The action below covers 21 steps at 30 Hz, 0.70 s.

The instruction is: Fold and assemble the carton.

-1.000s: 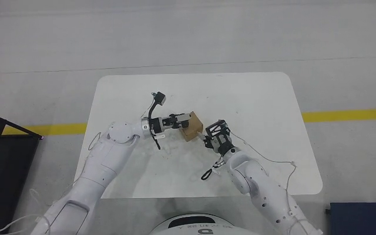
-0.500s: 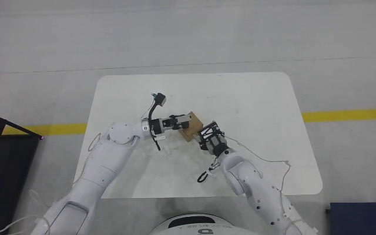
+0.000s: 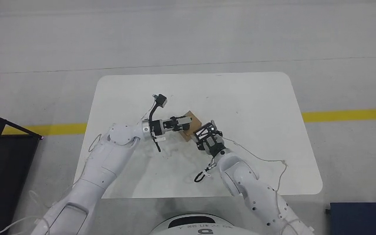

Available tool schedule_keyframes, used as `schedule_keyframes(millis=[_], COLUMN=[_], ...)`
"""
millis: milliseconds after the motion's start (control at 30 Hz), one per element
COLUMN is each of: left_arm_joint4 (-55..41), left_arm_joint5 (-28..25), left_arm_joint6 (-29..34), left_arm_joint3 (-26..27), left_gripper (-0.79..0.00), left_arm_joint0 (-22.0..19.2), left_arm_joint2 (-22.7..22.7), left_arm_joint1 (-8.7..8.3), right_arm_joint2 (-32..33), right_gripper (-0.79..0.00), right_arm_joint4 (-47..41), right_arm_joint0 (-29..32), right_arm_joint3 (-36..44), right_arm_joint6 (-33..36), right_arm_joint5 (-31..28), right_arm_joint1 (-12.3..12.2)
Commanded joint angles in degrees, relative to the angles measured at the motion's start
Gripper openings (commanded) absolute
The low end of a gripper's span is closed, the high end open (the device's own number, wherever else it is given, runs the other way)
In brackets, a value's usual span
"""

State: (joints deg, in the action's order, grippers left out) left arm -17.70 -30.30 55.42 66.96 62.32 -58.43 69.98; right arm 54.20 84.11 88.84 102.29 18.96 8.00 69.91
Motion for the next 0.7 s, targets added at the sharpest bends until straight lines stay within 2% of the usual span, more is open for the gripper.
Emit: schedule_keyframes(millis=[0, 133, 267, 433, 667], left_arm_joint4=[-1.02, -2.20, -0.60, -0.46, -0.27], left_arm_joint5=[-0.23, -1.10, -1.48, -1.95, -2.86], left_arm_joint6=[-0.92, -3.49, -3.18, -3.14, -5.35], left_arm_joint3=[0.31, 0.17, -1.49, -2.43, -0.89], left_gripper=[0.000, 0.000, 0.000, 0.000, 0.000], left_arm_joint0=[-0.14, -0.92, -1.49, -1.02, 1.86], left_arm_joint2=[-0.54, -3.23, -5.77, -8.28, -12.25], left_arm_joint1=[-0.01, -0.36, -1.12, -1.85, -2.94], right_arm_joint2=[0.34, 1.53, 2.18, 1.08, -1.15], right_gripper=[-0.126, -0.157, -0.197, -0.179, -0.299], right_arm_joint4=[-0.30, 1.16, 6.55, 19.55, 22.85], right_arm_joint0=[0.25, 1.43, 1.89, -2.25, -10.12], right_arm_joint3=[0.56, 2.96, 6.07, 8.54, 9.86], right_arm_joint6=[-0.35, -0.39, 1.37, 12.32, 20.00], right_arm_joint5=[-0.26, -1.93, -4.82, -19.52, -35.66], right_arm_joint1=[0.00, -0.33, -0.83, -1.69, -1.46])
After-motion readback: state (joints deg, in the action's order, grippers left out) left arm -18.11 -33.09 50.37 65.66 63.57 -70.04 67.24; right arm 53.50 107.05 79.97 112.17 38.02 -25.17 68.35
